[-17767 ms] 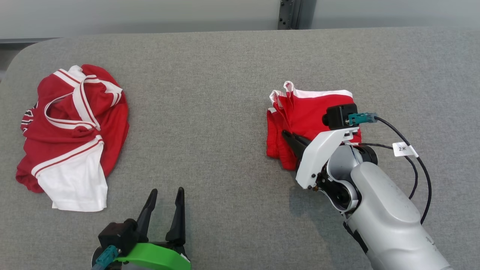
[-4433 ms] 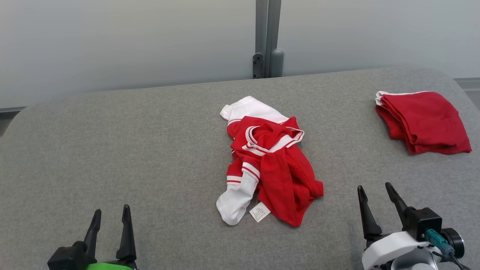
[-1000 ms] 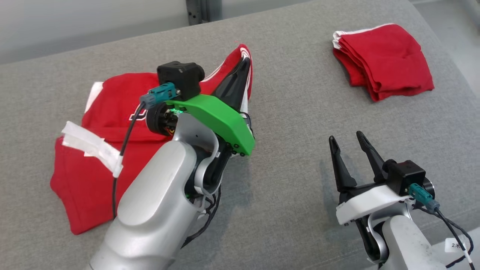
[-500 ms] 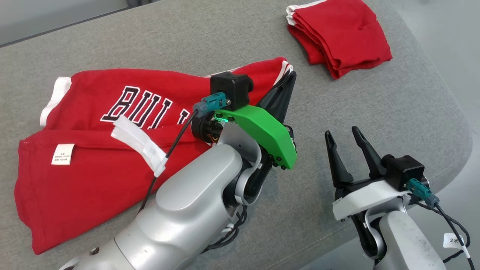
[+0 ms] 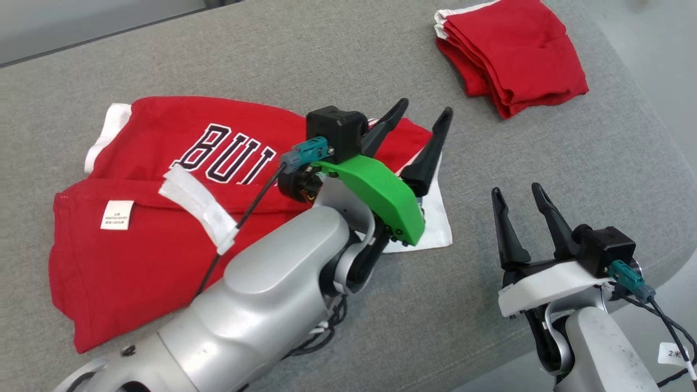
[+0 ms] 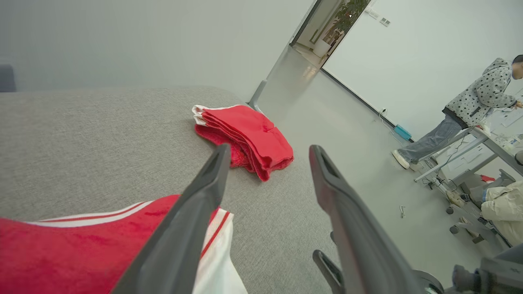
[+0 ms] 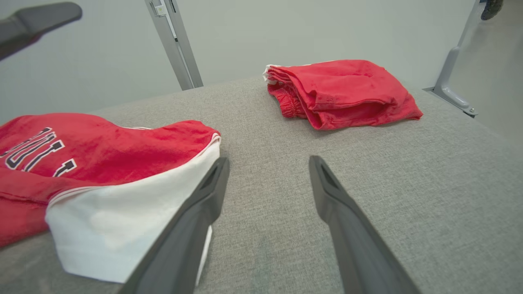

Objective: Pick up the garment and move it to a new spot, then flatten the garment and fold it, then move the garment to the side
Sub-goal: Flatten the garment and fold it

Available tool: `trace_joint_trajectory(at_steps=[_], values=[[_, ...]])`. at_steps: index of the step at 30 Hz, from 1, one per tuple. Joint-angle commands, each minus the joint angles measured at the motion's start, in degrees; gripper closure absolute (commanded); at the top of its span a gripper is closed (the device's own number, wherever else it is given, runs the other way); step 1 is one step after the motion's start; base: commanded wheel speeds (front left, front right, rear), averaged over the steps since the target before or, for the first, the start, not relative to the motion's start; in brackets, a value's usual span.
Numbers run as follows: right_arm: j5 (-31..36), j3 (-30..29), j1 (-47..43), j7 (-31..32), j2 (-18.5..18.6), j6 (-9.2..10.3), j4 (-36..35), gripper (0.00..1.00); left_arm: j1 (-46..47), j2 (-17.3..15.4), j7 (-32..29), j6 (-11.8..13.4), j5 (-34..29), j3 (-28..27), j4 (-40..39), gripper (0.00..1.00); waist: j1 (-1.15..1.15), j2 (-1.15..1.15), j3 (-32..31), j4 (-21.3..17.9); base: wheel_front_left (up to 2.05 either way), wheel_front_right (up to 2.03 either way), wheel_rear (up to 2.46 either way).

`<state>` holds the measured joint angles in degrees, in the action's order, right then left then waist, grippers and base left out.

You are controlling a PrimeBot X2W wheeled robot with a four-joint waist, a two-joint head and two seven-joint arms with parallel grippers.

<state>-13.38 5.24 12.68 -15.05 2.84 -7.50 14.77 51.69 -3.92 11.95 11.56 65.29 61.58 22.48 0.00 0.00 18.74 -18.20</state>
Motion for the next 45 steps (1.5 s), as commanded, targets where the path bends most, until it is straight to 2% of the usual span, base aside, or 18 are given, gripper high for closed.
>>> trace_joint_trajectory(at_steps=[1, 5, 10, 14, 17, 20, 26, 36, 45], values=[[0.58, -0.6, -1.09, -0.18, 0.1, 0.02, -0.09, 0.0, -1.07, -2.46, 0.48, -0.39, -0.31, 0.02, -0.33, 0.0, 0.0, 0.0, -1.42, 1.88, 0.0, 0.0, 0.0], [1.91, -1.97, -2.53, -0.18, 0.14, 0.02, -0.02, 0.0, -4.07, -8.68, 1.48, 0.41, -0.81, -1.61, -3.93, 0.0, 0.0, 0.0, -3.49, 3.96, 0.0, 0.0, 0.0], [3.92, -3.48, -4.09, -0.18, 0.12, 0.02, -0.46, 0.0, -10.2, -19.74, 2.86, 4.77, -3.54, -6.16, -9.07, 0.0, 0.0, 0.0, -5.81, 5.97, 0.0, 0.0, 0.0], [5.01, -4.26, -4.53, -0.18, 0.1, 0.02, -1.16, 0.0, -15.4, -28.09, 2.85, 7.5, -3.67, -8.63, -10.32, 0.0, 0.0, 0.0, -6.14, 7.36, 0.0, 0.0, 0.0], [5.67, -4.1, -4.33, -0.18, 0.12, 0.02, -1.31, 0.0, -17.18, -32.25, 0.95, 7.78, -2.27, -9.59, -9.22, 0.0, 0.0, 0.0, -5.71, 8.27, 0.0, 0.0, 0.0], [6.01, -3.92, -3.73, -0.18, 0.11, 0.02, -1.39, 0.0, -17.6, -34.56, -3.19, 6.01, 0.05, -9.24, -7.16, 0.0, 0.0, 0.0, -5.01, 8.98, 0.0, 0.0, 0.0], [6.38, -3.36, -2.68, -0.18, 0.12, 0.02, -1.21, 0.0, -14.95, -34.8, -8.9, 1.56, 3.71, -9.52, -2.56, 0.0, 0.0, 0.0, -3.73, 9.26, 0.0, 0.0, 0.0], [6.54, -2.91, -2.81, -0.18, 0.11, 0.02, -0.95, 0.0, -11.98, -33.76, -12.26, -3.5, 6.06, -10.11, 4.39, 0.0, 0.0, 0.0, -2.9, 7.76, 0.0, 0.0, 0.0], [5.97, -2.1, -1.89, -0.18, 0.11, 0.02, -0.71, 0.0, -9.81, -32.46, -13.57, -6.18, 7.71, -10.75, 8.5, 0.0, 0.0, 0.0, -2.19, 7.09, 0.0, 0.0, 0.0]])
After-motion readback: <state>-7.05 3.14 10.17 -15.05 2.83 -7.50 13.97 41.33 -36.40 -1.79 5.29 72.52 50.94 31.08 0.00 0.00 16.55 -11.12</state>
